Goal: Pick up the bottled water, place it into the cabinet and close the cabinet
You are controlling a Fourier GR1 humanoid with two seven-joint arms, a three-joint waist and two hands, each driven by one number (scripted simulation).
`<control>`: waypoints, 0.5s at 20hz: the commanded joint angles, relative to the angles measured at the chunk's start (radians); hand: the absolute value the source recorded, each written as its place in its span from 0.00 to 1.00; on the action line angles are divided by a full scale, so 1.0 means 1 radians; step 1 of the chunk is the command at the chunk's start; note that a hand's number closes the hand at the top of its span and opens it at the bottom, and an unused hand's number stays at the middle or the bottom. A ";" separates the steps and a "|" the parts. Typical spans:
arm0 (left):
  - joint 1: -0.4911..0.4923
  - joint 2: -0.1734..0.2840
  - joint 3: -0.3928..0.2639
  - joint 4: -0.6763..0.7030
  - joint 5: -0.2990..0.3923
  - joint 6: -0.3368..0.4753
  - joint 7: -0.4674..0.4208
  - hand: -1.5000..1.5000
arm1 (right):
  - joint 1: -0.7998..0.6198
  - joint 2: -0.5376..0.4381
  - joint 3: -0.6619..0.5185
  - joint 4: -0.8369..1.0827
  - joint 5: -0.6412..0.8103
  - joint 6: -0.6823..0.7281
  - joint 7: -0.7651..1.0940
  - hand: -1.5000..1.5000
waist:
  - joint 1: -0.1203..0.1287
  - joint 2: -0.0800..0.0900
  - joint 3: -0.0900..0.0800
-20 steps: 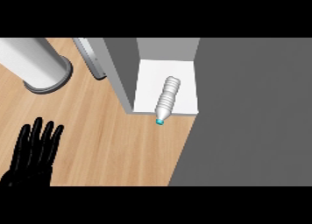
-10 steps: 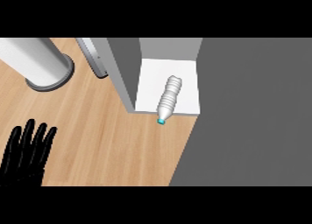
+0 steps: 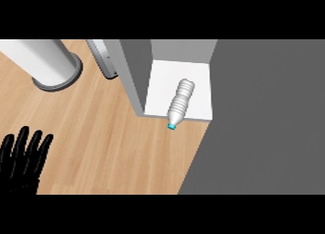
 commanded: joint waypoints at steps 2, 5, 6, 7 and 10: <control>0.002 0.015 0.015 -0.011 0.012 -0.027 -0.002 0.00 | -0.058 0.175 0.042 0.112 0.012 -0.162 0.039 1.00 | 0.013 0.010 0.001; 0.015 0.018 0.004 -0.014 0.006 -0.038 -0.007 0.00 | -0.062 0.176 0.019 0.115 -0.025 -0.161 0.026 1.00 | 0.035 0.018 0.000; 0.015 0.015 0.015 -0.016 0.010 -0.035 -0.012 0.00 | -0.052 0.176 0.033 0.128 -0.036 -0.165 0.028 1.00 | 0.036 0.016 0.001; 0.004 0.016 0.012 -0.020 0.019 -0.046 -0.005 0.00 | -0.062 0.176 0.032 0.149 -0.059 -0.148 0.021 1.00 | 0.044 0.025 0.001; 0.000 0.027 0.019 -0.023 0.018 -0.068 -0.012 0.00 | -0.024 0.176 0.055 0.195 -0.176 -0.104 0.051 1.00 | 0.078 0.043 0.000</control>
